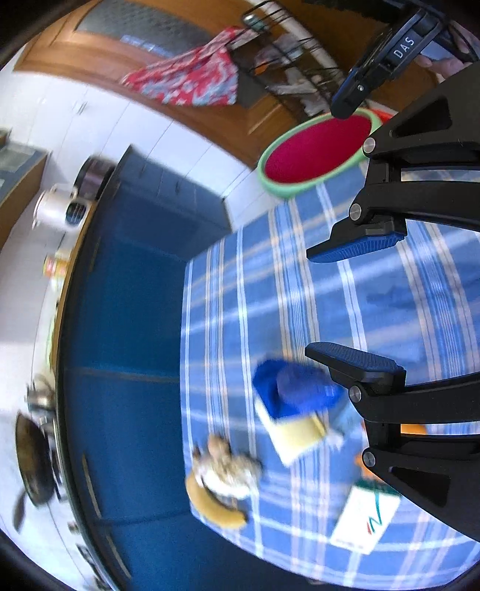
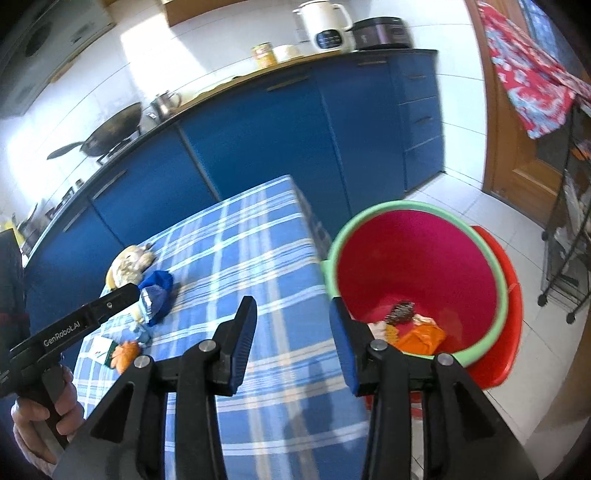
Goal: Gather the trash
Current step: 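Grasp the blue cloth with the right tool while the left tool reaches the white medicine box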
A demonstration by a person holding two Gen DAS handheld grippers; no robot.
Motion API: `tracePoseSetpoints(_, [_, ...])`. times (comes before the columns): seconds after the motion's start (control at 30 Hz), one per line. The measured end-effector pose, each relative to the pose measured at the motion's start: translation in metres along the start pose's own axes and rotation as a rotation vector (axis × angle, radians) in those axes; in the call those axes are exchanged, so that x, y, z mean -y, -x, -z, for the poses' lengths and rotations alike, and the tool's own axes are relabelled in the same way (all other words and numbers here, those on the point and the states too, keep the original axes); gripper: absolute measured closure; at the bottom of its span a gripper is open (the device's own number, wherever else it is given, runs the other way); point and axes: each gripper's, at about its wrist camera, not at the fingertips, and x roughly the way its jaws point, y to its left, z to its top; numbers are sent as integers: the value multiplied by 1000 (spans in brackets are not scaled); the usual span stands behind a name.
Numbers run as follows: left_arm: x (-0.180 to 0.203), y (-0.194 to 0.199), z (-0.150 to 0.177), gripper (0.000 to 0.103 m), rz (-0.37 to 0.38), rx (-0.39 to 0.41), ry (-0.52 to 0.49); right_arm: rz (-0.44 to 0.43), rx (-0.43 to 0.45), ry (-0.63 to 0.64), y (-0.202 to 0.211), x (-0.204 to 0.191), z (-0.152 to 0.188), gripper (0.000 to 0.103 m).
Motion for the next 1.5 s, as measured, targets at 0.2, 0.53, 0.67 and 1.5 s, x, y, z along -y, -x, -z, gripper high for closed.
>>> tracePoseSetpoints(0.2, [-52,14,6,57,-84,15,99,-52,-39,63,-19,-38,-2,59])
tracePoseSetpoints(0.53, [-120,28,22,57,-175,16,239,-136,-121,153,-57,-102,-5,55])
tracePoseSetpoints(0.67, [-139,31,27,57,-191,14,279,-163,-156,201,-78,-134,-8,55])
tracePoseSetpoints(1.5, [-197,33,54,54,-183,-29,425,-60,-239,494,-183,-244,6,60])
